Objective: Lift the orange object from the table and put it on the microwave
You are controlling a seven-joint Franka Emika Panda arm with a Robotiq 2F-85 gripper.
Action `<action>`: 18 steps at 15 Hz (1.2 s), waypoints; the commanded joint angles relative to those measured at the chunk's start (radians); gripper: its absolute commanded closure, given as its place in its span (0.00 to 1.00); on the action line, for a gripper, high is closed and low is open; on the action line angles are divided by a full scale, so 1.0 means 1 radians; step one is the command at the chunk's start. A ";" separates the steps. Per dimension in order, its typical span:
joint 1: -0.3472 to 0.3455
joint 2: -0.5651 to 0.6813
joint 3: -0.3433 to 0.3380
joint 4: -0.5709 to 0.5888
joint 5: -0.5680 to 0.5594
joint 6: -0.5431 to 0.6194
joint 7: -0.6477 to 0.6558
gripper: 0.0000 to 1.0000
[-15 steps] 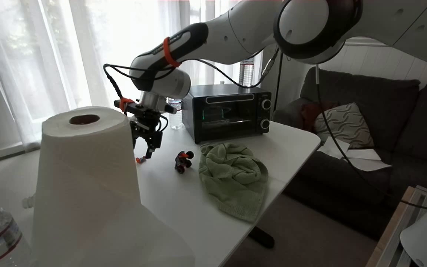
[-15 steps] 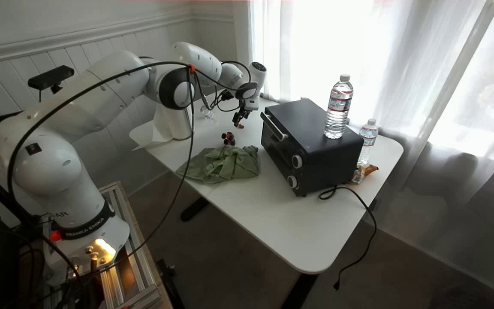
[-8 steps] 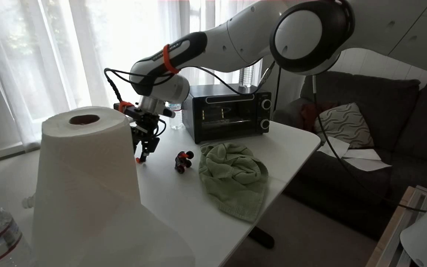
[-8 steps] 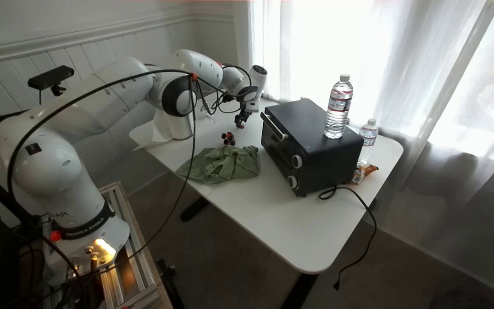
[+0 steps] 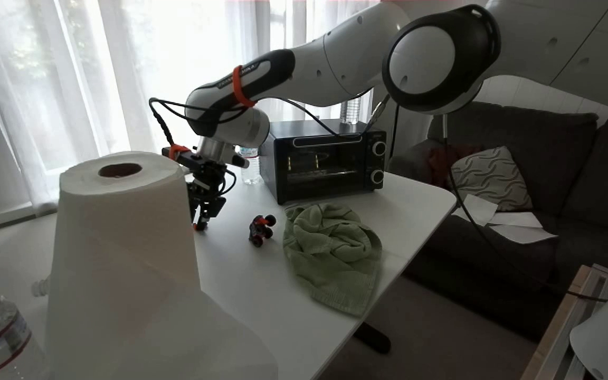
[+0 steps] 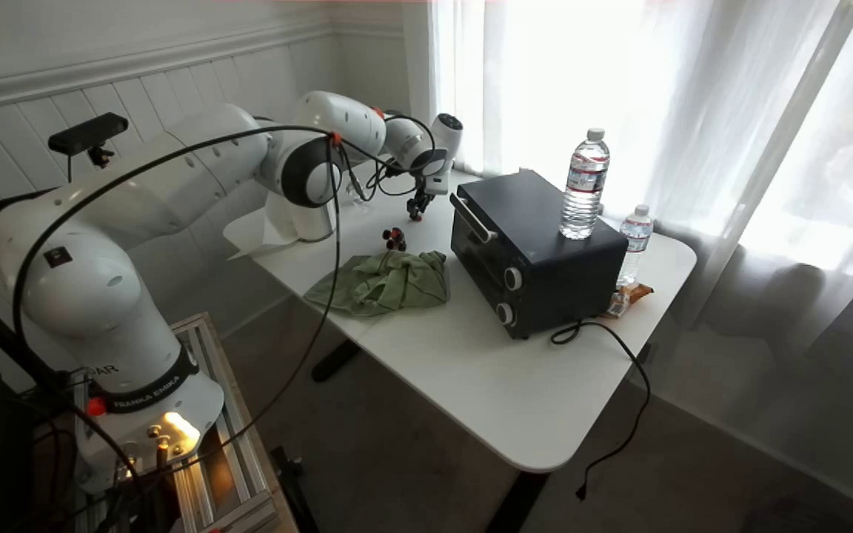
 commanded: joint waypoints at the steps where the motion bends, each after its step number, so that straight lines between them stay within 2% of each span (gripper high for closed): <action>1: -0.002 0.042 0.011 0.078 0.007 -0.038 0.021 0.68; 2: -0.002 0.044 0.011 0.084 0.006 -0.041 0.022 0.76; 4: -0.001 0.049 0.010 0.096 0.005 -0.044 0.023 0.78; 5: -0.001 0.047 0.010 0.099 0.005 -0.043 0.024 0.86; 13: -0.003 -0.047 -0.007 0.059 0.004 -0.027 0.046 0.89; 18: -0.002 -0.199 -0.061 -0.036 -0.022 -0.043 0.141 0.90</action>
